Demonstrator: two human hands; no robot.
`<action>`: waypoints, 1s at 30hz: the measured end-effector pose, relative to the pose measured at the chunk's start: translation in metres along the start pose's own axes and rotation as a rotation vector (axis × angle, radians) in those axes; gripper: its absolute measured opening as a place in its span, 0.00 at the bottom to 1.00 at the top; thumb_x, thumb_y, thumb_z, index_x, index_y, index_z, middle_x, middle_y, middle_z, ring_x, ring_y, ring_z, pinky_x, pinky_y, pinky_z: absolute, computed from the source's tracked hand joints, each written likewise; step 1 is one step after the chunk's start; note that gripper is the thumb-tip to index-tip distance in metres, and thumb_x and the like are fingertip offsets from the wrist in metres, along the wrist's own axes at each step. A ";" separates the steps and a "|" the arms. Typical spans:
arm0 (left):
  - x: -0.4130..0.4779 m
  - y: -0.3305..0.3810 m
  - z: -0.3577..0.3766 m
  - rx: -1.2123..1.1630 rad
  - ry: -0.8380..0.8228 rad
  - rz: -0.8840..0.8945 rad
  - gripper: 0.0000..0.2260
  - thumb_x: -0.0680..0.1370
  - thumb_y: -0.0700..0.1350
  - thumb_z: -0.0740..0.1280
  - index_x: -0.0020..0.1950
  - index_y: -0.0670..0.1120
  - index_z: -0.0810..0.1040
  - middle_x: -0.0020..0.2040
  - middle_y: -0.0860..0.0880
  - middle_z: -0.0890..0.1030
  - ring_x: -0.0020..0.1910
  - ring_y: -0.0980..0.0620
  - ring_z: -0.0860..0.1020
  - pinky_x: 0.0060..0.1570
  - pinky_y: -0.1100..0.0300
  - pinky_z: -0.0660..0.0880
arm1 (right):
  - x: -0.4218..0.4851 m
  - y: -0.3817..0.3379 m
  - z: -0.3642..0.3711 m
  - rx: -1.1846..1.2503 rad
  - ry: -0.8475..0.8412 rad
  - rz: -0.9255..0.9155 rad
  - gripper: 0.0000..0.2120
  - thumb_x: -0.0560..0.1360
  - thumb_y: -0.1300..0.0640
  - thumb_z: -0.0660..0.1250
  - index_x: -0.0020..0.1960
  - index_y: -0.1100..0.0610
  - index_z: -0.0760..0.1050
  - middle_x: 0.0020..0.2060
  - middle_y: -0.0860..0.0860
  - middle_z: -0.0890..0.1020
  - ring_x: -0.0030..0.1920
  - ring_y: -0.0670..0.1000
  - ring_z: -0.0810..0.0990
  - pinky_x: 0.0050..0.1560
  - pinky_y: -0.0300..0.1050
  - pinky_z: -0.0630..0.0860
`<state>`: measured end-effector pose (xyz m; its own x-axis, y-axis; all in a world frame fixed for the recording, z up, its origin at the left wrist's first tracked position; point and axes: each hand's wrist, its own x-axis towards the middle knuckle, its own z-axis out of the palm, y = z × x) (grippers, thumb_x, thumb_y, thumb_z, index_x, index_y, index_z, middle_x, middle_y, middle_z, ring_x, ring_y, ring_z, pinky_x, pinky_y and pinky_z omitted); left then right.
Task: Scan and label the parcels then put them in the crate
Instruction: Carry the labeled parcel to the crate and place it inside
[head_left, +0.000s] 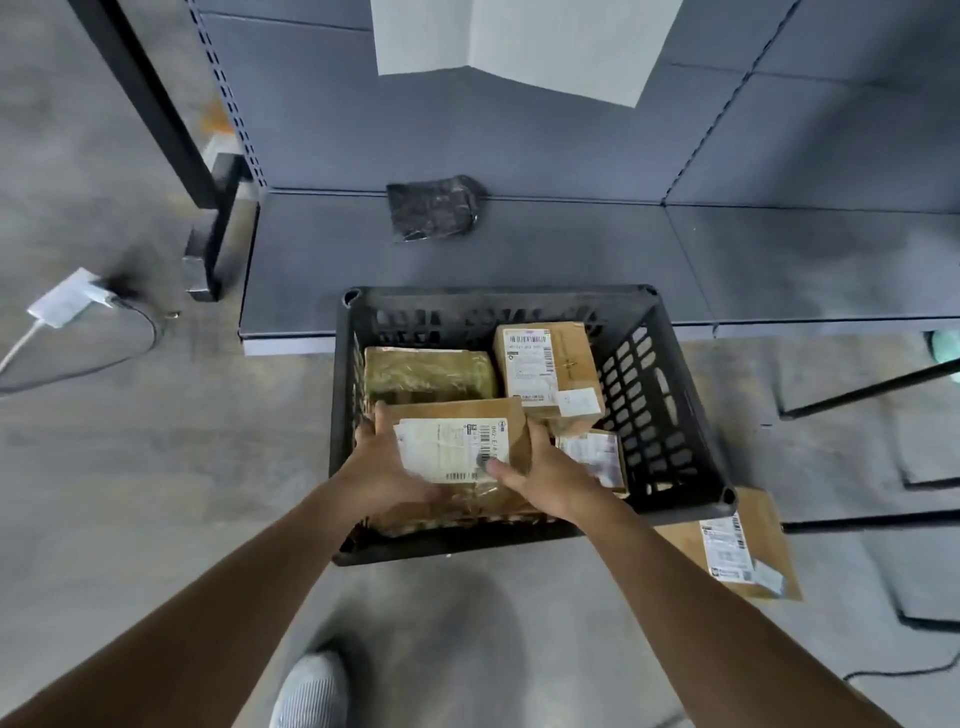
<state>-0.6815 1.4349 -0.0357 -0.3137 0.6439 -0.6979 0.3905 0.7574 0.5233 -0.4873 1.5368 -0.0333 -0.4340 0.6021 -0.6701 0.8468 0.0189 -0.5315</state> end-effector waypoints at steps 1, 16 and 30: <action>0.003 -0.003 0.001 0.062 -0.018 0.008 0.64 0.65 0.47 0.81 0.76 0.49 0.29 0.78 0.42 0.37 0.78 0.40 0.51 0.69 0.52 0.64 | 0.005 0.002 0.002 -0.023 -0.017 -0.017 0.45 0.75 0.40 0.69 0.79 0.44 0.42 0.71 0.46 0.73 0.69 0.53 0.72 0.67 0.53 0.67; 0.010 -0.003 0.015 0.954 0.156 0.197 0.56 0.69 0.53 0.77 0.78 0.41 0.38 0.78 0.37 0.40 0.78 0.37 0.43 0.70 0.46 0.65 | 0.031 0.007 0.012 -0.259 -0.058 -0.125 0.61 0.68 0.40 0.76 0.77 0.39 0.29 0.77 0.51 0.62 0.58 0.54 0.79 0.46 0.43 0.79; 0.018 -0.009 0.000 0.864 0.042 0.219 0.58 0.64 0.56 0.79 0.79 0.44 0.41 0.79 0.44 0.45 0.78 0.43 0.46 0.73 0.48 0.62 | 0.028 0.008 0.009 -0.247 -0.010 -0.195 0.57 0.67 0.39 0.77 0.77 0.35 0.37 0.80 0.45 0.51 0.75 0.55 0.64 0.67 0.55 0.72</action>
<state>-0.6913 1.4395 -0.0531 -0.1804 0.7807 -0.5983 0.9562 0.2816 0.0791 -0.4955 1.5468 -0.0602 -0.5977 0.5605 -0.5732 0.7958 0.3278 -0.5092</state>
